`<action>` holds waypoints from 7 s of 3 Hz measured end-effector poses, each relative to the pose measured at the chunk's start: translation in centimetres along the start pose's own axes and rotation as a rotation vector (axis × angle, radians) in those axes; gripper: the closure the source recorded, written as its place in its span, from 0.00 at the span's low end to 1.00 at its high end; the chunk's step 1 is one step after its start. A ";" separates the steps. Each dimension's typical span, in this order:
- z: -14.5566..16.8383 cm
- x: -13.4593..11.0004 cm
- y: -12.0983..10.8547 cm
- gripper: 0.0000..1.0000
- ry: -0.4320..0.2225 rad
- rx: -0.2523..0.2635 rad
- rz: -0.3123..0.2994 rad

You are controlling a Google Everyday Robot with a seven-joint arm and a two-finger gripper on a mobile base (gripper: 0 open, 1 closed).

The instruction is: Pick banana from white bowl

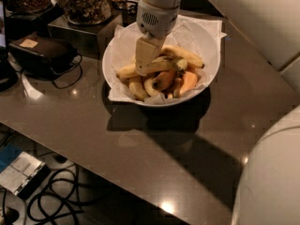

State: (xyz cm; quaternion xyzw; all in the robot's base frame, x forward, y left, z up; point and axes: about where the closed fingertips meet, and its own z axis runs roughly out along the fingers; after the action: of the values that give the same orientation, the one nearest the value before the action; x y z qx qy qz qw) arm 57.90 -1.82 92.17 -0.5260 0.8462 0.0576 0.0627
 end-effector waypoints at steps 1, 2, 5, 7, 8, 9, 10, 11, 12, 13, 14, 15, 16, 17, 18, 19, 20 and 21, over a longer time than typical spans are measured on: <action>0.0 0.0 -0.2 0.46 0.003 0.004 0.002; 0.2 0.1 -0.4 0.46 0.012 0.005 0.005; 0.2 0.1 -1.0 0.50 0.025 0.009 0.015; 0.2 0.3 -1.4 0.48 0.033 0.013 0.017; -1.8 1.9 0.9 0.30 -0.073 0.029 -0.073; -3.7 4.4 1.5 0.06 -0.135 0.095 -0.094; -1.8 3.7 1.9 0.00 -0.093 0.064 -0.122; -2.1 3.4 1.9 0.00 -0.104 0.064 -0.133; -2.4 3.0 2.6 0.00 -0.090 0.019 -0.122; -2.2 2.3 3.9 0.00 -0.064 -0.041 -0.115; -1.9 1.6 4.3 0.18 -0.052 -0.070 -0.102; -1.1 1.1 4.3 0.32 -0.040 -0.088 -0.094; -0.2 0.7 4.1 0.21 -0.023 -0.090 -0.096; -0.5 0.4 3.8 0.20 -0.024 -0.082 -0.099; -0.6 0.4 3.6 0.21 -0.024 -0.074 -0.096; -2.1 0.8 2.9 0.19 -0.044 -0.031 -0.078; -4.3 1.2 2.4 0.20 -0.075 0.022 -0.069; -5.2 1.3 2.3 0.18 -0.078 0.053 -0.068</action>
Offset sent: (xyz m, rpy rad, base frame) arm -0.0158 -0.0395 -0.0222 -0.1278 0.0932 -0.0158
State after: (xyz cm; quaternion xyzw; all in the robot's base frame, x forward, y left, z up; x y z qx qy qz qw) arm 55.01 -2.80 97.14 -0.5497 0.8262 0.0533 0.1113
